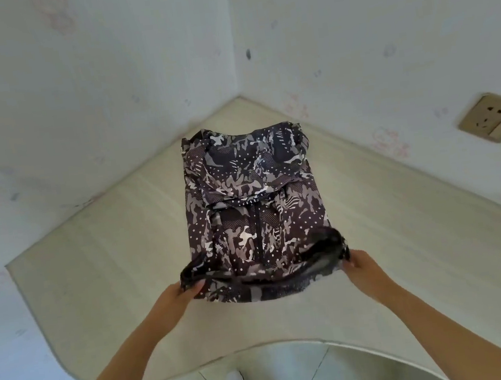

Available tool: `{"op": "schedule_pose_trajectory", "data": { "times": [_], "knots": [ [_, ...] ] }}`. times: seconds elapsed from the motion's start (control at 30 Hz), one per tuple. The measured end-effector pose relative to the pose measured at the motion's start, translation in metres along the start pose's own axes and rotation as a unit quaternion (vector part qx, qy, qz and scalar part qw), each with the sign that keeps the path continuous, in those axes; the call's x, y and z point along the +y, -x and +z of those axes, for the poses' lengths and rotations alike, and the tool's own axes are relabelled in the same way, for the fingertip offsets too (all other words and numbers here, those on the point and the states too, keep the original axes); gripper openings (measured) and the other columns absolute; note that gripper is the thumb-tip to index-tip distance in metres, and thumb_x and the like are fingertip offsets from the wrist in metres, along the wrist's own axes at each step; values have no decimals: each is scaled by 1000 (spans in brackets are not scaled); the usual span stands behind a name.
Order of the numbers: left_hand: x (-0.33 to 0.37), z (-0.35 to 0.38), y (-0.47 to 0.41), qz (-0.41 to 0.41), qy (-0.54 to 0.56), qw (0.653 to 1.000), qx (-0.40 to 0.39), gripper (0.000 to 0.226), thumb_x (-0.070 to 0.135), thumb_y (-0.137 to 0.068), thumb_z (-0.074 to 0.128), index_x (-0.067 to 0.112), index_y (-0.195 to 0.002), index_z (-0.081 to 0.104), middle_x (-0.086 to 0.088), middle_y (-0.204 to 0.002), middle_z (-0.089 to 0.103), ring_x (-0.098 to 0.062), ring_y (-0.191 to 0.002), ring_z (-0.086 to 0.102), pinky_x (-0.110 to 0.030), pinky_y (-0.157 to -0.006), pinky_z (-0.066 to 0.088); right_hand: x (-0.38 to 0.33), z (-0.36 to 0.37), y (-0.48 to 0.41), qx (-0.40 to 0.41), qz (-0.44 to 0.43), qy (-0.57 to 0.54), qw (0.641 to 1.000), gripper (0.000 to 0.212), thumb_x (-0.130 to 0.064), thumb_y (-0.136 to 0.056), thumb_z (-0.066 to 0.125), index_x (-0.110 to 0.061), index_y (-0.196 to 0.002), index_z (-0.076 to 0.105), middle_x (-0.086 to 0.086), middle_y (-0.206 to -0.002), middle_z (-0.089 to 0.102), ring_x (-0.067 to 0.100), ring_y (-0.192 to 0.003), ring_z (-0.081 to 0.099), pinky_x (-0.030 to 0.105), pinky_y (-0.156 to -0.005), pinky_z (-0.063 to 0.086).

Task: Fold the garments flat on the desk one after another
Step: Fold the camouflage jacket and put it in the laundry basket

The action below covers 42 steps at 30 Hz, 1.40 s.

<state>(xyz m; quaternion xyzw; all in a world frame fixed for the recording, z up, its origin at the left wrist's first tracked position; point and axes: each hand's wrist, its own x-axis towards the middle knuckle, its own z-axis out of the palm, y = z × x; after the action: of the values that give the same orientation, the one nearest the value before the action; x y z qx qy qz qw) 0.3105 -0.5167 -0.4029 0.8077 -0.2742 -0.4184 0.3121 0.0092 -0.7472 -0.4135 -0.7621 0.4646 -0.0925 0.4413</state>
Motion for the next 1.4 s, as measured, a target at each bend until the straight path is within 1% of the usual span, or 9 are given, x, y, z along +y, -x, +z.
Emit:
{"op": "schedule_pose_trajectory", "data": {
  "times": [0.1,0.27,0.47,0.6,0.83,0.97,1.13,1.23,1.4],
  "knots": [
    [19,-13,-23,-36,65,995,67,57,59,-83,49,6,-76,67,1,-67,62,-15,-64,54,-24,-59,35,-20,-6,-30,40,58,-114,991,63,-59,-90,44,-1,-67,46,20,-61,37,15,-58,38,25,-54,23],
    [29,-9,-72,-48,69,989,120,69,59,-91,46,-6,-84,68,-17,-84,71,-28,-79,66,-34,-71,47,-29,9,-67,58,127,-95,986,52,-47,-97,44,-13,-59,32,2,-51,35,17,-47,33,29,-51,20],
    [48,-15,-117,73,55,965,244,56,44,-99,41,-6,-77,56,-19,-72,63,-26,-64,57,-37,-60,41,-32,7,-92,184,36,-63,980,43,-34,-101,42,-18,-62,38,-6,-54,43,10,-51,40,26,-50,25],
    [32,-16,-152,-18,-39,985,165,62,51,-97,38,2,-67,60,-13,-66,63,-30,-69,61,-34,-61,44,-12,19,-114,72,130,61,987,45,-41,-99,43,-15,-63,50,0,-58,54,24,-62,56,26,-49,31],
    [47,-7,-157,20,-11,976,214,20,52,-93,50,35,-103,50,15,-87,60,-11,-75,61,-30,-66,47,-34,25,-128,137,136,-31,981,46,-60,-90,49,-29,-123,41,-8,-105,55,11,-64,66,26,-51,49],
    [43,-14,-166,84,-71,965,239,23,43,-96,50,23,-84,55,6,-70,59,-15,-68,58,-26,-58,41,-37,32,-147,169,116,-24,978,31,-49,-90,57,-27,-111,55,-4,-102,64,21,-91,65,24,-60,45],
    [30,-16,-183,51,-71,962,257,24,38,-96,52,16,-87,55,3,-75,57,-23,-76,59,-28,-61,39,-29,39,-155,194,123,7,973,30,-49,-90,56,-26,-109,53,0,-110,61,17,-84,60,26,-58,46],
    [28,-23,-173,168,-131,930,299,17,16,-97,51,18,-113,56,-3,-104,56,-22,-96,54,-34,-79,47,-15,33,-144,198,21,79,977,32,-32,-98,48,-25,-129,44,2,-128,49,20,-102,59,37,-83,52],
    [-10,-39,-142,347,-422,815,191,94,-12,-58,75,21,-140,45,-9,-130,51,-26,-118,45,-40,-99,41,19,5,-111,73,-185,385,901,99,-5,-68,83,-31,-148,31,4,-152,30,27,-128,46,42,-96,50]
  ]
}}
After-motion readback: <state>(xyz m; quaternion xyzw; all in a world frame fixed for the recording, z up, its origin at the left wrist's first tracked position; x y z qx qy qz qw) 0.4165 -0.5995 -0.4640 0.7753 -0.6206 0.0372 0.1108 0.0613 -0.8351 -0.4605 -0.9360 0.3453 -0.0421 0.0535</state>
